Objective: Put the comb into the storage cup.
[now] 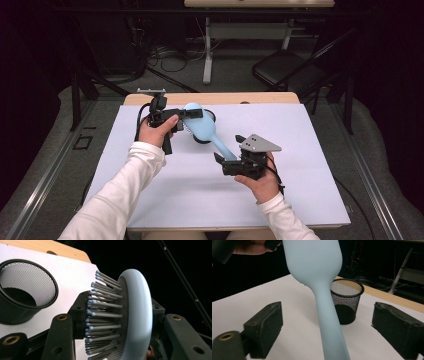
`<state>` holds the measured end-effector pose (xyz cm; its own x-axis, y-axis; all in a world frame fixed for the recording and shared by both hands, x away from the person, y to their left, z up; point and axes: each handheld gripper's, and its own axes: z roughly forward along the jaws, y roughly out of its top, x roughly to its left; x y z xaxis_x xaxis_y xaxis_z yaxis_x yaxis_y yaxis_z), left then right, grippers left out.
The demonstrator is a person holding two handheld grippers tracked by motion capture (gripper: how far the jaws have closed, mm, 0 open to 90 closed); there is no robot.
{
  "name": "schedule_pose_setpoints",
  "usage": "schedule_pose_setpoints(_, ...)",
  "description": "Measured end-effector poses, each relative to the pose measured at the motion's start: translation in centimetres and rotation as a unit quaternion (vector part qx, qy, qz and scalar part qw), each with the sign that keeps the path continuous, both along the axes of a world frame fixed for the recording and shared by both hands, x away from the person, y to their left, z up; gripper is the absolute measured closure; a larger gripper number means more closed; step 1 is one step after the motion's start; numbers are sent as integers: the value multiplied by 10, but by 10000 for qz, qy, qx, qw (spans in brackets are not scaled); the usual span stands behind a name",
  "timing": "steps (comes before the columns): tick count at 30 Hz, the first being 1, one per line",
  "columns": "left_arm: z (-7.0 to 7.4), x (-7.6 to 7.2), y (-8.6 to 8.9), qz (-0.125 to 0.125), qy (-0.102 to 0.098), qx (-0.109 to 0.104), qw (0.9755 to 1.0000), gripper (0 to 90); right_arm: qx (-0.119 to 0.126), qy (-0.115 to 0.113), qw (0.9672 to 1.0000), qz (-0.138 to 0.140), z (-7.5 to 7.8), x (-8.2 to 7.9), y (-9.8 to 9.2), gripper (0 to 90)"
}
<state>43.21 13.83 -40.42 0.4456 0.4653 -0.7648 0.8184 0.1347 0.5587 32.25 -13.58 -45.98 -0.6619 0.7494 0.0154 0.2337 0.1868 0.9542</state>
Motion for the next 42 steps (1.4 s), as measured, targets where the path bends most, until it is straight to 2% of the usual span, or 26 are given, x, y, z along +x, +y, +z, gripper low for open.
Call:
schedule_pose_setpoints(4, 1, 1, 0, -4, -46, 34, 10000, 491, -95, -44, 9999, -56, 0, 0, 2, 0)
schedule_pose_setpoints(11, 3, 4, 2, 49, -154, 95, 9998, 491, -168, 22, 9997, -160, -1, 1, 2, 0)
schedule_pose_setpoints(12, 3, 4, 1, 74, -103, 75, 9999, 491, -184, 37, 9997, -184, -1, 1, 2, 0)
schedule_pose_setpoints(14, 3, 5, 3, 70, -168, 124, 9998, 491, -191, 61, 9996, -204, -1, 1, 2, 0)
schedule_pose_setpoints(18, 5, 6, 4, 124, -145, 142, 9997, 491, -219, 69, 9995, -202, -2, 2, 2, 0)
schedule_pose_setpoints(19, 5, 7, 4, 121, -209, 165, 9996, 491, -221, 70, 9995, -192, -2, 2, 2, 0)
schedule_pose_setpoints(24, 9, 8, 5, 168, -243, 189, 9994, 491, -209, 60, 9996, -176, -2, 2, 1, 0)
schedule_pose_setpoints(30, 17, 8, 7, 226, -448, 249, 9984, 491, -196, 73, 9995, -241, -2, 3, 0, 0)
schedule_pose_setpoints(34, 21, 10, 8, 268, -515, 287, 9979, 491, -199, 82, 9994, -259, -3, 4, -1, 0)
schedule_pose_setpoints(42, 30, 14, 9, 450, -642, 302, 9965, 492, -179, 94, 9994, -286, -3, 5, -3, 0)
